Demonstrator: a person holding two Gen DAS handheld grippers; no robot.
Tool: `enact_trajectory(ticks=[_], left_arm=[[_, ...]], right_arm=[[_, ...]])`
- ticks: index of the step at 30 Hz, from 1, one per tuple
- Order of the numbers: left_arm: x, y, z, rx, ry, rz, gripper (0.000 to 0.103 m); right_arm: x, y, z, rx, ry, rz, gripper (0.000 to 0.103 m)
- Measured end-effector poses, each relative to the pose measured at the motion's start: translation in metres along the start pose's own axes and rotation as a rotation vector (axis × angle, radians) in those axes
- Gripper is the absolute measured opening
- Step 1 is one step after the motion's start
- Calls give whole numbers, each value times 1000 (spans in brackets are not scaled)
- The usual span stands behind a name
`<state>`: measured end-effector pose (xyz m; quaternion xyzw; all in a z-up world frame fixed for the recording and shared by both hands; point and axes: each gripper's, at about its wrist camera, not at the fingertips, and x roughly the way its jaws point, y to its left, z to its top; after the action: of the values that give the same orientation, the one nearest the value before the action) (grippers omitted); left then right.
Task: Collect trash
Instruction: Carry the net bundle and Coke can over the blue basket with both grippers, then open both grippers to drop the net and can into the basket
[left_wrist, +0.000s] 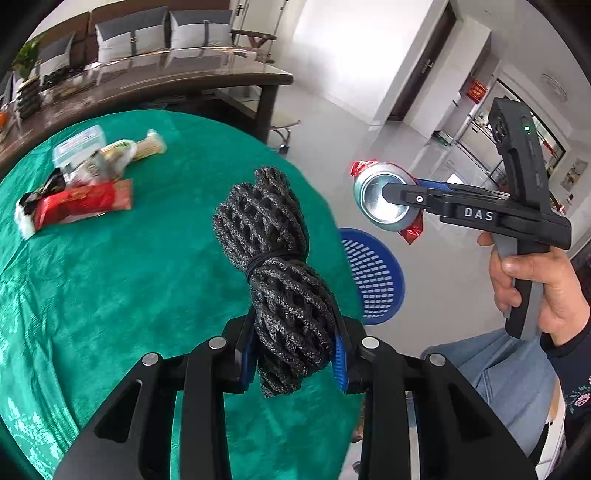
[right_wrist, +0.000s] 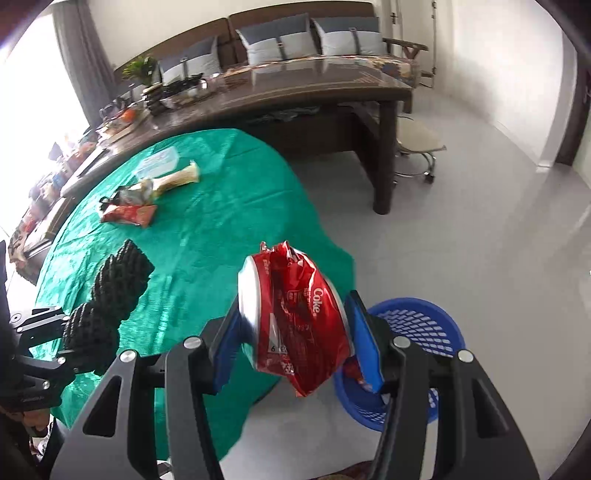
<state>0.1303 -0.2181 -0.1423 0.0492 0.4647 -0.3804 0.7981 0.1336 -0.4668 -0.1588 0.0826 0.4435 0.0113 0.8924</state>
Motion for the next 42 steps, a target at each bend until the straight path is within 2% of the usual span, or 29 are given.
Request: enact_trajectory(ticks=[7, 12, 18, 24, 26, 28, 30, 33, 36, 39, 42], left_arm=[[65, -87, 37, 95, 65, -86, 32], [133, -132, 53, 127, 132, -110, 33], [213, -146, 62, 107, 197, -119, 34], [267, -144, 64, 114, 232, -101, 35], [279, -143, 66, 117, 231, -97, 38], [288, -143, 70, 117, 227, -90, 47], [290, -140, 71, 115, 209, -69, 74], [278, -138, 73, 112, 155, -51, 88], [253, -140, 81, 119, 66, -36, 96], [209, -145, 82, 129, -87, -5, 98], [167, -143, 77, 112, -219, -34, 98]], right_arm=[[9, -86, -16, 109, 33, -120, 53], [27, -135, -30, 180, 48, -166, 53], [43, -179, -47, 259, 70, -153, 54], [59, -201, -58, 315, 86, -106, 55], [67, -205, -57, 331, 92, -89, 63], [68, -207, -59, 351, 87, -77, 79], [65, -212, -56, 358, 71, -83, 79], [51, -213, -48, 361, 19, -100, 81], [28, -206, -37, 351, -68, -120, 87], [5, -194, -25, 321, -161, -142, 92], [-13, -179, -17, 298, -242, -149, 94]])
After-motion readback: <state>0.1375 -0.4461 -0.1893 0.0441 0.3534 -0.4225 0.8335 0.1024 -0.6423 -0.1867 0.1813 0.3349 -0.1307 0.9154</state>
